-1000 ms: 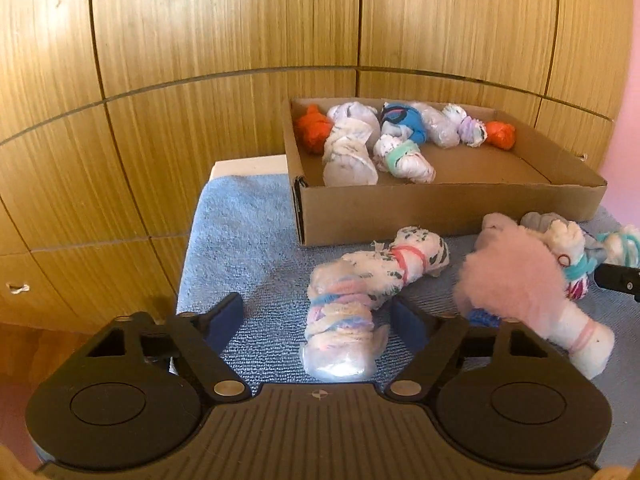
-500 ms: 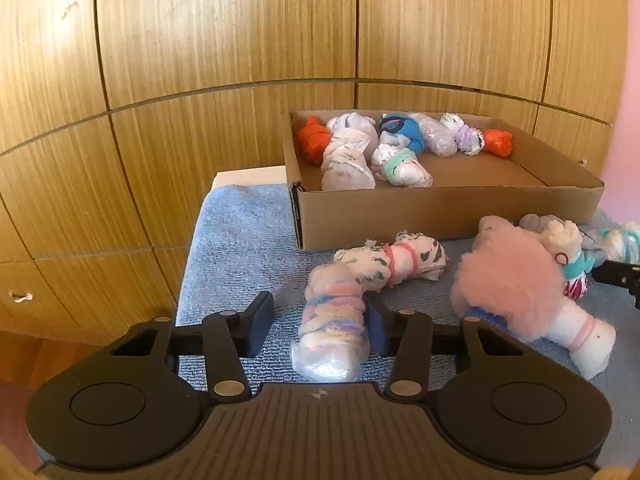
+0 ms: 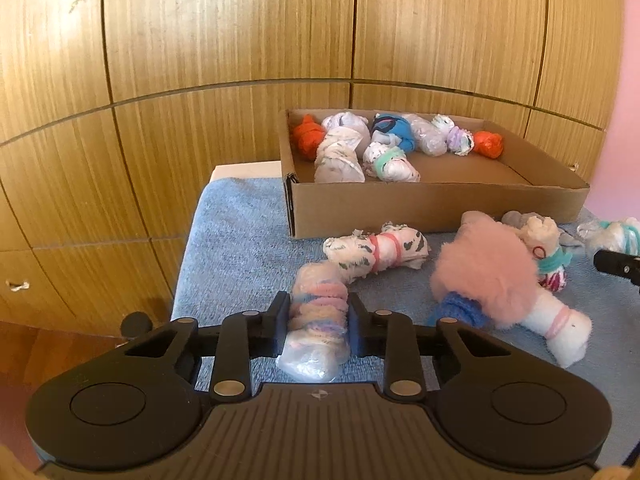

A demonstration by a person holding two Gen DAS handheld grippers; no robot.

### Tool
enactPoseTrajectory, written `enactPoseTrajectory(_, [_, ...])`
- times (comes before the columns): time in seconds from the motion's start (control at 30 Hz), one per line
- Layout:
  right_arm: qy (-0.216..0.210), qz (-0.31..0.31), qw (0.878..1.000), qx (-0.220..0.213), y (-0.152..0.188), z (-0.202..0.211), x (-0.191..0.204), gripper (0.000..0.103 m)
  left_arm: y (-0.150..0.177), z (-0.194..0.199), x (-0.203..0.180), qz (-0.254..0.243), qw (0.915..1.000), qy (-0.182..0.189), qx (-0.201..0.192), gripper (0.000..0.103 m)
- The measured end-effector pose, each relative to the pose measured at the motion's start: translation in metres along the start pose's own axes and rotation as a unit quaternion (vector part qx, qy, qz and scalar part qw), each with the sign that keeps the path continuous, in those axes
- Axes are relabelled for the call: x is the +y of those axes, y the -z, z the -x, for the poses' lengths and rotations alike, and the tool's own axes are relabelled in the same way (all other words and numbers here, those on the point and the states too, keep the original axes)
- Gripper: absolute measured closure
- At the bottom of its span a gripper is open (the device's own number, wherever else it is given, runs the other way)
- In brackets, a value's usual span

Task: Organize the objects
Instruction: 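Grasp the striped plastic-wrapped sock with the left gripper while the right grasps the teal-tied plastic bundle, then carry both bundles into the tray and open both grippers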

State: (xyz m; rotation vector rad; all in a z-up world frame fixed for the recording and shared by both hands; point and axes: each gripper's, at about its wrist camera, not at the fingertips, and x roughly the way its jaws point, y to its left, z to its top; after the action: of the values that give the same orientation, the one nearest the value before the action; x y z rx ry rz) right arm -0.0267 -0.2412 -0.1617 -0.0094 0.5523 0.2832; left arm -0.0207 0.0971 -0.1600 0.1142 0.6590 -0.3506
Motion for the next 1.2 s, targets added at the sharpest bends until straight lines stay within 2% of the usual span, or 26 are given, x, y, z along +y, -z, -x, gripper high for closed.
enactPoseTrajectory(0.33, [-0.007,0.019,0.999,-0.036,-0.028,0.024,-0.011,0.043,-0.025,0.033,0.004,0.005,0.9998,0.016,-0.012,0.068])
enactPoseTrajectory(0.53, [-0.015,0.043,0.997,-0.06,-0.06,0.033,-0.019,0.043,-0.062,0.039,-0.005,-0.014,0.9992,0.036,-0.014,0.067])
enactPoseTrajectory(0.7, [-0.028,0.068,0.995,-0.065,-0.09,0.026,-0.023,0.043,-0.103,0.037,-0.032,-0.045,0.9969,0.059,-0.027,0.067])
enactPoseTrajectory(0.87, [-0.048,0.099,0.991,-0.071,-0.119,0.014,-0.02,0.043,-0.149,0.024,-0.06,-0.056,0.9949,0.08,-0.023,0.067])
enactPoseTrajectory(1.0, [-0.063,0.115,0.989,-0.065,-0.141,-0.002,-0.018,0.043,-0.174,0.002,-0.078,-0.07,0.9932,0.093,-0.002,0.067])
enactPoseTrajectory(1.2, [-0.099,0.145,0.984,-0.036,-0.157,-0.048,-0.013,0.043,-0.189,-0.052,-0.09,-0.05,0.9911,0.112,0.051,0.067])
